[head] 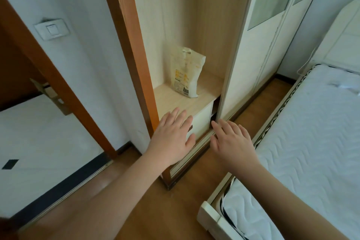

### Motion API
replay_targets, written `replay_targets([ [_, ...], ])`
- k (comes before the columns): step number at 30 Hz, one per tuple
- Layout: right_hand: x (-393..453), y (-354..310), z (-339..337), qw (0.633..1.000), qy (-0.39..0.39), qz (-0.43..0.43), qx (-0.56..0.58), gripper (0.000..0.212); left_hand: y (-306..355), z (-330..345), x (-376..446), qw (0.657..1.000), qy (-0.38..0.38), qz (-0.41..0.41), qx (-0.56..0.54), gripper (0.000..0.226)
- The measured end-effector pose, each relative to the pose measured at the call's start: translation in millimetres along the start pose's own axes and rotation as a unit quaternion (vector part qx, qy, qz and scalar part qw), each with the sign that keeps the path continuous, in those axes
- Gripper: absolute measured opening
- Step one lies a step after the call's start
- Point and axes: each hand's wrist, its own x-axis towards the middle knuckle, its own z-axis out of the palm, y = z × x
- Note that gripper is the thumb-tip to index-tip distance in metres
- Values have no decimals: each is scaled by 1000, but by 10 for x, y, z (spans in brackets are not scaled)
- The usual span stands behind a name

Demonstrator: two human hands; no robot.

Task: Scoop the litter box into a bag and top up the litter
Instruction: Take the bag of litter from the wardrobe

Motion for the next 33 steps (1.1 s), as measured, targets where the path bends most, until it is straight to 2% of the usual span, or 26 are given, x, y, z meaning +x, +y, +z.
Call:
replay_targets([
  [8, 749, 100, 198, 999, -30, -15, 17, 53, -382, 184, 556, 997, -24, 16, 69, 63],
  [13, 1209, -43, 384, 998, -55, -7, 27, 54, -696, 307, 907, 998, -34, 20, 51, 59],
  [18, 1732, -253, 468, 999, -30, 20, 28, 58, -988, 357, 1313, 999, -31, 31, 29, 62],
  [25, 2299, -271, 412, 997, 2, 64, 36, 64, -1167, 278, 1852, 1000, -22, -3, 17, 61],
  [33, 2781, -68, 354, 996, 25, 70, 45, 51, -1131, 330, 2323, 999, 1, -26, -25, 59],
])
